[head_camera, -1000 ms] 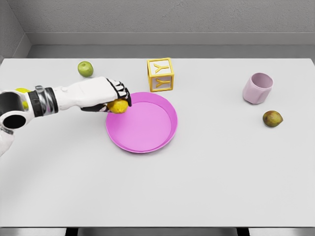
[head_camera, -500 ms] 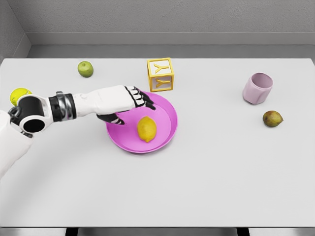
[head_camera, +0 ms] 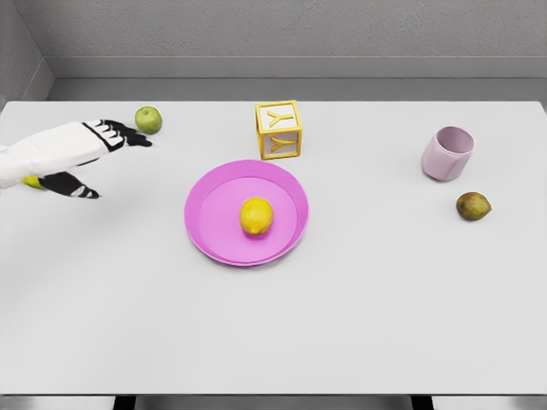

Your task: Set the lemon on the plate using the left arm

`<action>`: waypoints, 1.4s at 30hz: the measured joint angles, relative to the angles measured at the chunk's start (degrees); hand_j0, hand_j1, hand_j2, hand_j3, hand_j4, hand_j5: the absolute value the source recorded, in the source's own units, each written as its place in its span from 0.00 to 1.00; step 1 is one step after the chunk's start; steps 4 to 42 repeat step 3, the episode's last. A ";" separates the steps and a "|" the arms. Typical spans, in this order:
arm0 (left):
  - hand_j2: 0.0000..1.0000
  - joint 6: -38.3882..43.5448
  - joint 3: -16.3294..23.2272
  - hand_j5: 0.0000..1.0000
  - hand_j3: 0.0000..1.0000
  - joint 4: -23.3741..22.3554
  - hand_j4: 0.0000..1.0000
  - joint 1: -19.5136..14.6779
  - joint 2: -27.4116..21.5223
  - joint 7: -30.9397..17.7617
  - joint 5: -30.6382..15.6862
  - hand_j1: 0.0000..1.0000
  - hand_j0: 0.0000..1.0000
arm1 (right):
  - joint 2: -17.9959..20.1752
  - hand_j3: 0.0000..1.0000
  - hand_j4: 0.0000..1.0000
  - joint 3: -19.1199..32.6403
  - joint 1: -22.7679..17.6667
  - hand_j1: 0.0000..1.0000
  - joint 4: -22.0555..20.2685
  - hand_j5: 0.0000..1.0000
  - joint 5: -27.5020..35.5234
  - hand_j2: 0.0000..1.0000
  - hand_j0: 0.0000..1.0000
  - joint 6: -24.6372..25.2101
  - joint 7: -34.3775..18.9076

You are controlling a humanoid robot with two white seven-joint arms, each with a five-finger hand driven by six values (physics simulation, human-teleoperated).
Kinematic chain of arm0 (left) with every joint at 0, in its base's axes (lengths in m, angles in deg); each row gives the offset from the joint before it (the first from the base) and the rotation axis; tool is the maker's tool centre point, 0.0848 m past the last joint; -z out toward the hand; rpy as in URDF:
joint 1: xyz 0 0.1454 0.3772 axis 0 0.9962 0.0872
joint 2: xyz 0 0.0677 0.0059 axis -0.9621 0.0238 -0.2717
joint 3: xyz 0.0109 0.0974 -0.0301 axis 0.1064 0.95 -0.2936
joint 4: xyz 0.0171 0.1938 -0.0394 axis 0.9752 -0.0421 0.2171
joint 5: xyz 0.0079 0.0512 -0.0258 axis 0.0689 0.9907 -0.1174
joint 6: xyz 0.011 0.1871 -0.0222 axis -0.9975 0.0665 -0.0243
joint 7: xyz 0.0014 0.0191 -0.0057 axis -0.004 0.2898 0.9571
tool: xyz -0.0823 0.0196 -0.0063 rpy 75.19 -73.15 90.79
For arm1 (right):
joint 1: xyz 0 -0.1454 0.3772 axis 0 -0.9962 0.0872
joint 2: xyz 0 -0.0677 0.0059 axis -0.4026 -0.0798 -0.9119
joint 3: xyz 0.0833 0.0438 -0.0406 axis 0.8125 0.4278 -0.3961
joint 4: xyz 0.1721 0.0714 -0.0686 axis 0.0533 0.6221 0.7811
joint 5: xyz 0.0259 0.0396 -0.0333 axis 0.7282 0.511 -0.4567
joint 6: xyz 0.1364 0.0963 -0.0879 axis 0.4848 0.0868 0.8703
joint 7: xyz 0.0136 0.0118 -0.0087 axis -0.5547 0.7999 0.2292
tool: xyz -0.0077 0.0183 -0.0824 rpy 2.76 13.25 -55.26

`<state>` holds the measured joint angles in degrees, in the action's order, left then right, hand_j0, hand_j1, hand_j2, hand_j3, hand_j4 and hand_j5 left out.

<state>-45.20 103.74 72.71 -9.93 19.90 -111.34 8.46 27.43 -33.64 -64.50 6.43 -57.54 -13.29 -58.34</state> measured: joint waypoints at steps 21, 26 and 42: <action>1.00 0.00 -0.05 1.00 1.00 -0.90 1.00 0.09 -0.42 -0.15 -1.39 1.00 1.00 | 0.00 1.00 1.00 0.00 0.00 1.00 0.00 1.00 0.00 1.00 1.00 0.00 0.00; 1.00 0.00 -0.05 1.00 1.00 -0.90 1.00 0.09 -0.42 -0.15 -1.39 1.00 1.00 | 0.00 1.00 1.00 0.00 0.00 1.00 0.00 1.00 0.00 1.00 1.00 0.00 0.00; 1.00 0.00 -0.05 1.00 1.00 -0.90 1.00 0.09 -0.42 -0.15 -1.39 1.00 1.00 | 0.00 1.00 1.00 0.00 0.00 1.00 0.00 1.00 0.00 1.00 1.00 0.00 0.00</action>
